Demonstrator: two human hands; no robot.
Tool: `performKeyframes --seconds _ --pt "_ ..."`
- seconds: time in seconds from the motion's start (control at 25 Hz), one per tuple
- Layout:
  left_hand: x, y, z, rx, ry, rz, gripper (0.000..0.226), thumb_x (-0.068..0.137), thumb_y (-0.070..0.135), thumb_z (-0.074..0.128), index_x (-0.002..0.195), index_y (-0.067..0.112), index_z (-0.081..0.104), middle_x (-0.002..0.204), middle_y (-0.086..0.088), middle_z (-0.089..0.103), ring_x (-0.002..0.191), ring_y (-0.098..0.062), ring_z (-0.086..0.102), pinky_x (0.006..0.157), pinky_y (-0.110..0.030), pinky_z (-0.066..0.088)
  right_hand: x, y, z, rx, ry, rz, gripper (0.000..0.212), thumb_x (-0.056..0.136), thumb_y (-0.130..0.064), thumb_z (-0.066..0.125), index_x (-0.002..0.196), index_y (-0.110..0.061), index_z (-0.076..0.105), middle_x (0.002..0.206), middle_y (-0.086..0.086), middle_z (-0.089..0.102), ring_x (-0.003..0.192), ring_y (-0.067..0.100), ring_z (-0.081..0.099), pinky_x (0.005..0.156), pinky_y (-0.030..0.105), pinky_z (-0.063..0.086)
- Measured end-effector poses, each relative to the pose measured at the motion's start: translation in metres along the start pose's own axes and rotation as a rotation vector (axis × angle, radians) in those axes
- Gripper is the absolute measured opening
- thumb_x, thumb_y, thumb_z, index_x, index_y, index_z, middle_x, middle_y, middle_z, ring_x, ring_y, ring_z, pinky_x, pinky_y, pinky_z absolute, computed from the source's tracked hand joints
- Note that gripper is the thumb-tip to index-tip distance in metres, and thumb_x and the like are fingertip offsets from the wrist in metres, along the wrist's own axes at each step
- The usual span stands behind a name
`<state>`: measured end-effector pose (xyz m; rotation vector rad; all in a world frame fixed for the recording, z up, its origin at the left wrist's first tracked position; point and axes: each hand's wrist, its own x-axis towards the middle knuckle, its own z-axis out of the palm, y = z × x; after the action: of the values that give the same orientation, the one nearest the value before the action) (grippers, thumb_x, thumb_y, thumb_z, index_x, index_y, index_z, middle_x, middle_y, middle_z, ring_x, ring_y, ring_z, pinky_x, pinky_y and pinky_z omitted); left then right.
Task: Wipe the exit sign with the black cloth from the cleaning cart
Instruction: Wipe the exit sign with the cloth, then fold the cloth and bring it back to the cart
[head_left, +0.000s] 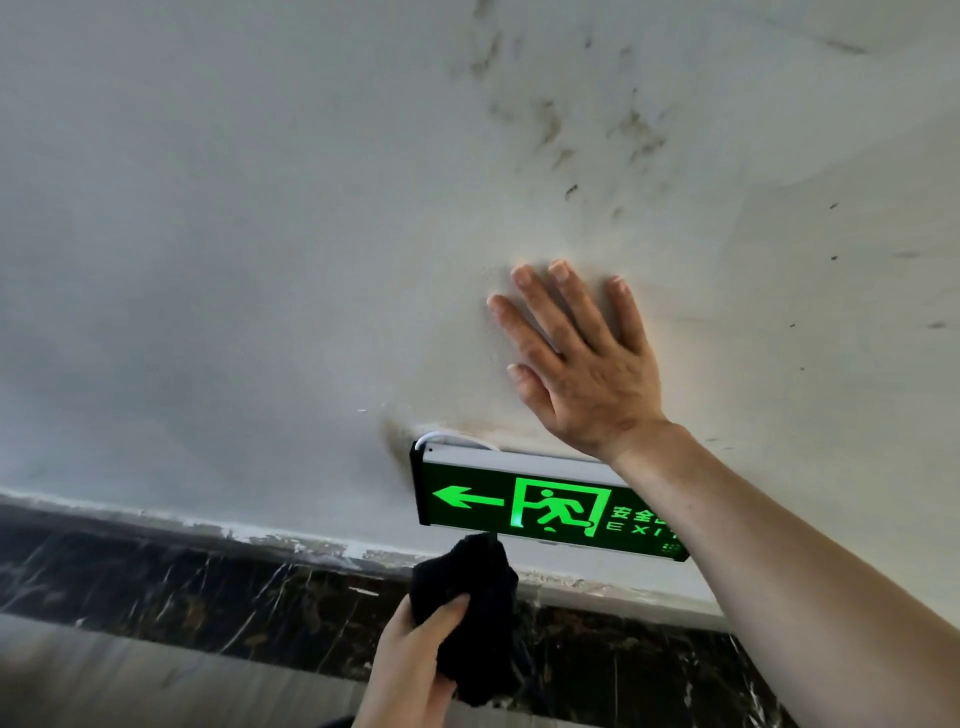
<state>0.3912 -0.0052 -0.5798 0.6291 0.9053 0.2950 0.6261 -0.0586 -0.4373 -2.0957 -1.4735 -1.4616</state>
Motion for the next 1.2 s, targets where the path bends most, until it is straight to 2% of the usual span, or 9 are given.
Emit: performKeyframes --seconds 0.16,0.28,0.4,0.48,0.56,0.8,0.96,1.04,1.2 --pt "-0.029 0.027 0.009 -0.051 -0.143 0.017 0.033 0.071 0.012 0.073 0.103 0.010 0.081 0.111 -0.026 0.075 0.098 -0.044 0.074 0.066 -0.046 0.064 -0.003 -0.012 -0.032 0.187 -0.150 0.086 0.057 0.094 -0.038 0.048 0.146 -0.016 0.044 0.158 0.008 0.030 0.147 0.028 0.019 0.120 0.048 0.006" --pt "-0.038 0.038 0.011 -0.043 -0.265 -0.031 0.037 0.073 0.021 0.076 0.110 0.018 0.079 0.122 -0.022 0.073 0.110 -0.041 0.071 0.077 -0.046 0.064 -0.025 -0.038 -0.061 0.373 -0.270 0.235 0.050 0.095 -0.041 0.045 0.138 -0.017 0.054 0.153 0.006 0.043 0.147 0.027 0.024 0.120 0.047 0.015" --pt "-0.049 0.045 0.017 -0.002 -0.300 -0.066 0.040 0.076 0.028 0.077 0.116 0.020 0.077 0.125 -0.019 0.072 0.114 -0.037 0.070 0.080 -0.043 0.063 -0.039 -0.059 -0.092 0.875 -0.680 0.538 0.051 0.092 -0.055 0.041 0.139 -0.036 0.048 0.149 -0.016 0.042 0.143 0.003 0.025 0.116 0.026 0.022" --pt "-0.065 0.053 0.029 0.006 -0.277 -0.098 0.043 0.076 0.029 0.076 0.116 0.014 0.078 0.123 -0.021 0.073 0.110 -0.038 0.071 0.074 -0.041 0.064 -0.037 -0.060 -0.116 1.184 -0.937 0.764 0.048 0.090 -0.058 0.047 0.137 -0.051 0.043 0.138 -0.034 0.042 0.131 -0.015 0.032 0.102 0.010 0.029" --pt "-0.087 0.066 0.044 -0.017 -0.259 -0.115 0.045 0.078 0.026 0.073 0.120 0.009 0.076 0.121 -0.024 0.073 0.107 -0.040 0.072 0.068 -0.041 0.064 -0.028 -0.053 -0.141 1.376 -1.030 0.995 0.038 0.090 -0.052 0.056 0.127 -0.058 0.050 0.121 -0.041 0.051 0.113 -0.024 0.044 0.095 0.008 0.036" --pt "-0.197 0.135 0.104 -0.010 -0.349 -0.080 0.041 0.089 0.019 0.077 0.127 0.006 0.069 0.126 -0.025 0.070 0.115 -0.041 0.069 0.077 -0.040 0.064 0.055 -0.011 -0.229 1.421 -0.862 1.439 0.020 0.082 -0.024 0.073 0.095 -0.039 0.071 0.096 -0.015 0.075 0.093 0.000 0.068 0.092 0.031 0.054" --pt "-0.282 0.196 0.147 0.104 -0.317 0.075 0.087 0.052 0.008 0.095 0.131 0.005 0.058 0.121 -0.024 0.072 0.110 -0.039 0.071 0.075 -0.036 0.064 0.128 0.017 -0.292 1.447 -0.714 1.636 0.017 0.082 -0.013 0.075 0.092 -0.027 0.074 0.095 0.000 0.077 0.093 0.019 0.072 0.092 0.044 0.055" --pt "-0.324 0.225 0.164 0.131 -0.272 0.159 0.086 0.054 -0.007 0.089 0.132 0.007 0.056 0.114 -0.018 0.076 0.105 -0.035 0.074 0.071 -0.034 0.064 0.164 0.031 -0.324 1.484 -0.668 1.702 0.017 0.081 -0.006 0.074 0.094 -0.018 0.073 0.094 0.007 0.077 0.095 0.030 0.071 0.093 0.051 0.054" --pt "-0.399 0.275 0.183 0.128 -0.170 0.272 0.074 0.059 -0.018 0.087 0.124 0.005 0.059 0.102 -0.016 0.079 0.093 -0.032 0.077 0.065 -0.031 0.064 0.226 0.052 -0.377 1.643 -0.627 1.729 0.014 0.086 0.005 0.066 0.089 -0.007 0.072 0.086 0.014 0.074 0.080 0.025 0.073 0.072 0.039 0.058"
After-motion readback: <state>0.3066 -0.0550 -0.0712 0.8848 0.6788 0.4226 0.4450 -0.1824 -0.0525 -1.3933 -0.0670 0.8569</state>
